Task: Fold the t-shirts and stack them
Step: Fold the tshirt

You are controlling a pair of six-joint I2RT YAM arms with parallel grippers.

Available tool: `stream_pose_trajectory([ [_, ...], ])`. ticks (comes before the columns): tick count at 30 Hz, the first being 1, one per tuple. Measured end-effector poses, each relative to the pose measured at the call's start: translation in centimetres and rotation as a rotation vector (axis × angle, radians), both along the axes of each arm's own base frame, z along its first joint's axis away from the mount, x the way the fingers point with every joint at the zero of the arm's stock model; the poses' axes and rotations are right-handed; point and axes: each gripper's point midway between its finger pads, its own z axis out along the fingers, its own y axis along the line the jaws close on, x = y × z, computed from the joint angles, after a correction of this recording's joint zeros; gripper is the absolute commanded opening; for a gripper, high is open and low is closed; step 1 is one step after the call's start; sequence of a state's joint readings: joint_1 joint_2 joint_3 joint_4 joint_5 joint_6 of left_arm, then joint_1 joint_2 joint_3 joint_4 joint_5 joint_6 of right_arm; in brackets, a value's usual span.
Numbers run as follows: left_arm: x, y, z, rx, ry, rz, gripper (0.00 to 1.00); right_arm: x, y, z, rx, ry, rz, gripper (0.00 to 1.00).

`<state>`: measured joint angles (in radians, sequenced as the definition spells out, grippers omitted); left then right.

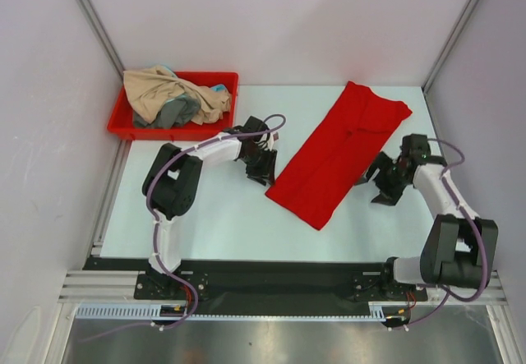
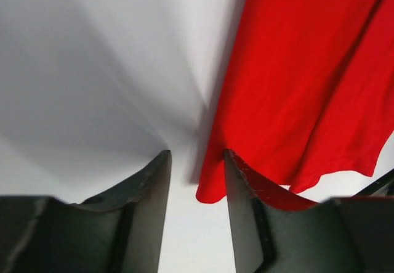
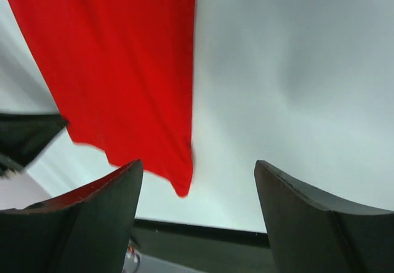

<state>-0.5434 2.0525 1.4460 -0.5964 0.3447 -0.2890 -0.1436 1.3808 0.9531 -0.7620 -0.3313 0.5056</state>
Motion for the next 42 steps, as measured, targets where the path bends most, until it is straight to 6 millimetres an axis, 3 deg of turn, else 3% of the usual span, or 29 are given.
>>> stream_pose_trajectory([
  [2, -0.1, -0.2, -0.2, -0.002, 0.005, 0.000, 0.34, -1.9, 2.2, -0.9, 0.055, 0.015, 0.032, 0.75],
  [6, -0.2, -0.3, -0.6, -0.003, 0.018, 0.017, 0.00, -4.9, 6.6, -2.5, 0.150, 0.049, 0.128, 0.67],
  [9, -0.2, -0.3, -0.8, -0.003, 0.021, 0.026, 0.00, -6.6, 9.6, -3.6, 0.200, 0.078, 0.208, 0.61],
  [14, -0.5, 0.0, -0.8, -0.005, 0.014, 0.053, 0.00, -7.8, 12.3, -5.0, 0.238, 0.113, 0.286, 0.57],
  [22, -4.0, 1.2, -1.0, 0.014, 0.007, 0.102, 0.00, -9.7, 13.2, -7.1, 0.211, 0.173, 0.320, 0.57],
  [30, -4.4, 1.0, -0.9, 0.023, 0.008, 0.140, 0.00, -10.6, 14.9, -7.2, 0.254, 0.193, 0.365, 0.54],
  [33, -4.4, 1.0, -1.0, 0.027, 0.009, 0.152, 0.00, -10.8, 15.0, -7.4, 0.237, 0.195, 0.377, 0.35],
  [34, -4.4, 1.0, -0.9, 0.029, 0.009, 0.154, 0.00, -11.0, 14.8, -7.6, 0.226, 0.200, 0.374, 0.21],
  [37, -4.5, 1.0, -1.0, 0.031, 0.003, 0.157, 0.00, -11.3, 14.1, -8.3, 0.184, 0.220, 0.356, 0.00],
  [42, -4.6, 1.1, -1.0, 0.024, -0.011, 0.162, 0.00, -11.8, 13.0, -8.4, 0.148, 0.238, 0.323, 0.00],
])
